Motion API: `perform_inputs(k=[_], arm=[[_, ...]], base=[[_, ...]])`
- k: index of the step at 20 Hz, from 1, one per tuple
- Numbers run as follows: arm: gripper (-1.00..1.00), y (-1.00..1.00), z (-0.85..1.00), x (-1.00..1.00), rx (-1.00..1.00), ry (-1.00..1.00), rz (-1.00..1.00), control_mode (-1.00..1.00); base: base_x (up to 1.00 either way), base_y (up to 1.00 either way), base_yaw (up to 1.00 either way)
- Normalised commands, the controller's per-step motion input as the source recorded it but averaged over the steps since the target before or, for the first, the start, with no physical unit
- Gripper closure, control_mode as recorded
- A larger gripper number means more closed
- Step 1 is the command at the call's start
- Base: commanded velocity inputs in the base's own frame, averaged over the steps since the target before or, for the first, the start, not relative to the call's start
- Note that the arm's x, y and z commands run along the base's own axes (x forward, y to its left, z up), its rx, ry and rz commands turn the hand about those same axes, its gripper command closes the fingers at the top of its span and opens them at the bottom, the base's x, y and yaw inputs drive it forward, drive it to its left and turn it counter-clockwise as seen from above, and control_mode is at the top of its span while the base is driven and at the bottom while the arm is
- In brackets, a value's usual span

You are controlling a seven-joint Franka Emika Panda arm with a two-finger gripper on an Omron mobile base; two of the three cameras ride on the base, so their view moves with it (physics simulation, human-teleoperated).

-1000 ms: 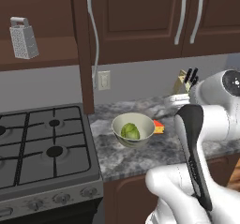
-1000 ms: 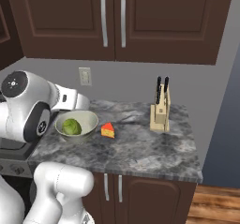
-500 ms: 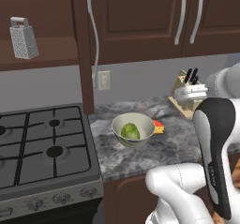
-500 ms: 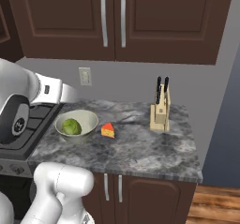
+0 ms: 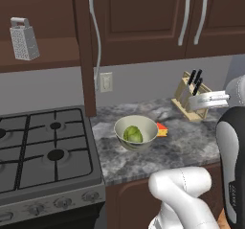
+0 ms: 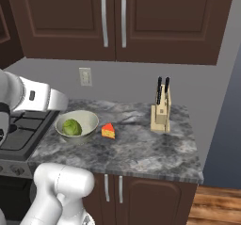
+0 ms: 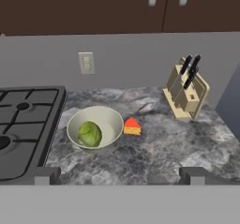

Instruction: Pick the cheese from the fridge and the cheese grater from the cabinet and place them next to the salad bowl.

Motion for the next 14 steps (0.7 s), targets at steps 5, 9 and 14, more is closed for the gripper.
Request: perform_inputs(k=[5,9,14], arm=[[-1.0,0.0,0.0,0.05,0.0,0.0,0.0,-1.0],[-1.0,0.0,0.0,0.0,0.0,0.0,0.0,-1.0],[-1.0,0.0,0.0,0.0,0.0,0.0,0.0,1.0]], base=[[0.0,0.0,0.0],[0.0,0.0,0.0],[-0.63,0.13,0.0]])
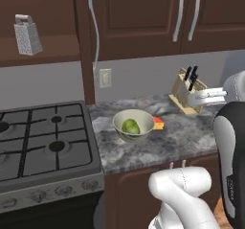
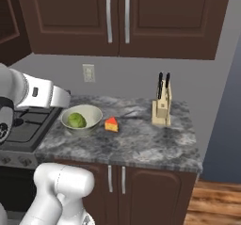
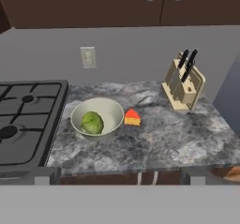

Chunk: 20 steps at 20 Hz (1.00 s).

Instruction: Pick the cheese from the fridge and the cheese grater from the cabinet and place them next to the salad bowl.

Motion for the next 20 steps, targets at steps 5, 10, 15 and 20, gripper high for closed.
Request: perform_inputs(k=[5,10,15,20], arm=[[-1.0,0.0,0.0,0.0,0.0,0.0,0.0,1.0],[-1.0,0.0,0.0,0.0,0.0,0.0,0.0,1.0],[-1.0,0.0,0.0,0.0,0.0,0.0,0.0,1.0],[-1.0,0.0,0.0,0.0,0.0,0.0,0.0,1.0]], base=[[-1.0,0.36,0.02],[-1.0,0.27,0.01],[-0.7,0.67,0.04],[0.16,1.0,0.0]])
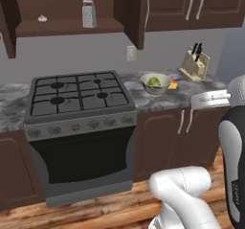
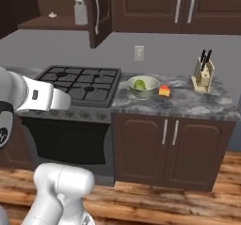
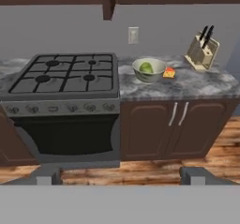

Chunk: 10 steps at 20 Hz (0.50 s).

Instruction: Pick the cheese from the fridge and the cheese grater from the cabinet and place them next to the salad bowl.

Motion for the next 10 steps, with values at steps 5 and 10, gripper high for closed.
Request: perform_inputs(k=[5,10], arm=[[-1.0,0.0,0.0,0.0,0.0,0.0,0.0,1.0],[-1.0,0.0,0.0,0.0,0.0,0.0,0.0,1.0]], base=[[0.55,0.9,0.0],[0.66,0.48,0.0]])
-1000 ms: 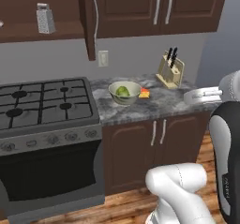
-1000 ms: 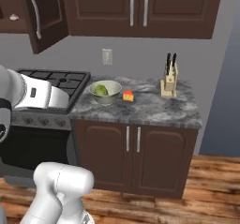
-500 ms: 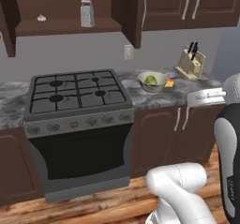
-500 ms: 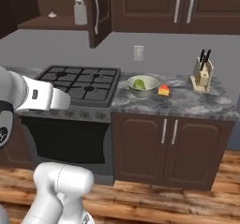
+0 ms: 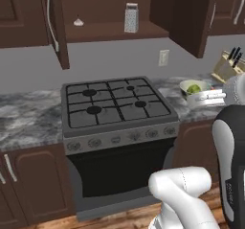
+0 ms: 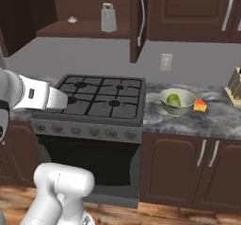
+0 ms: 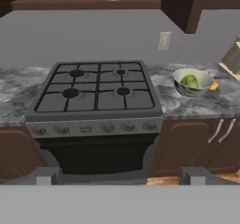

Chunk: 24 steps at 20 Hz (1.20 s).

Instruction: Pick the cheese from the fridge and the cheese grater from the cabinet and place them next to the salad bowl.

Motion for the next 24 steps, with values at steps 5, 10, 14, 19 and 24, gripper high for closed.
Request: perform_inputs(k=[5,10,14,19,24], arm=[[-1.0,0.0,0.0,0.0,0.0,0.0,0.0,1.0],[-1.0,0.0,0.0,0.0,0.0,0.0,0.0,1.0],[-1.0,0.0,0.0,0.0,0.0,0.0,0.0,1.0],[-1.0,0.0,0.0,0.0,0.0,0.0,0.0,1.0],[-1.0,0.0,0.0,0.0,0.0,0.0,0.0,1.0]], base=[[0.67,0.15,0.0],[0.9,0.39,0.0],[0.81,0.26,0.0],[0.2,0.06,0.0],[0.0,0.0,0.0]])
